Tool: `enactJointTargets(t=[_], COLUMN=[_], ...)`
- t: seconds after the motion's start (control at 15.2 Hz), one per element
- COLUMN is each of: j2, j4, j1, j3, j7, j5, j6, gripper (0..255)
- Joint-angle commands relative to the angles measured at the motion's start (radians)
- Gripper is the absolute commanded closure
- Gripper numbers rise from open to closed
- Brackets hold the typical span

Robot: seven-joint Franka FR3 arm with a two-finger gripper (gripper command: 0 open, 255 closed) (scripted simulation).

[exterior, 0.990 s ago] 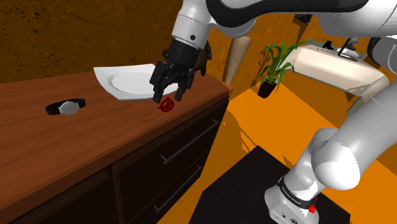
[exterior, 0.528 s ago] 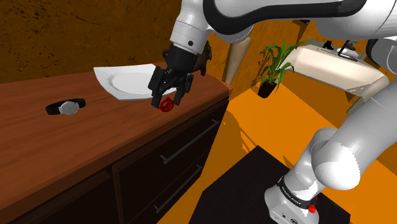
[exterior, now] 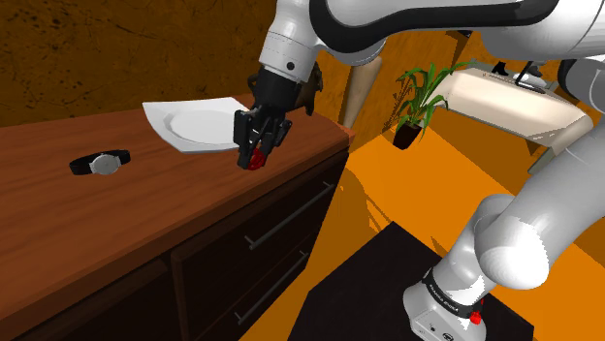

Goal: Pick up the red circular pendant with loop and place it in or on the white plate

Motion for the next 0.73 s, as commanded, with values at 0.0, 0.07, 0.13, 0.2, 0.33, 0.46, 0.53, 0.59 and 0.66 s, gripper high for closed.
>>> enactJointTargets(t=[0.0,0.07,0.13,0.2,0.33,0.46,0.53,0.59,0.66], j2=[0.000,0.000,0.000,0.000,-0.003,-0.005,-0.006,-0.006,-0.006], j4=[0.000,0.000,0.000,0.000,0.023,0.048,0.060,0.073,0.086], j1=[0.000,0.000,0.000,0.000,-0.001,-0.002,-0.003,-0.003,-0.004], j3=[0.000,0.000,0.000,0.000,-0.002,-0.003,-0.004,-0.005,-0.006], j7=[0.000,0.000,0.000,0.000,0.006,0.013,0.016,0.020,0.023], j5=[0.000,0.000,0.000,0.000,-0.002,-0.005,-0.006,-0.008,-0.009], j6=[0.000,0.000,0.000,0.000,-0.025,-0.051,-0.064,-0.077,-0.090], gripper=[255,255,255,255,255,255,255,255,255])
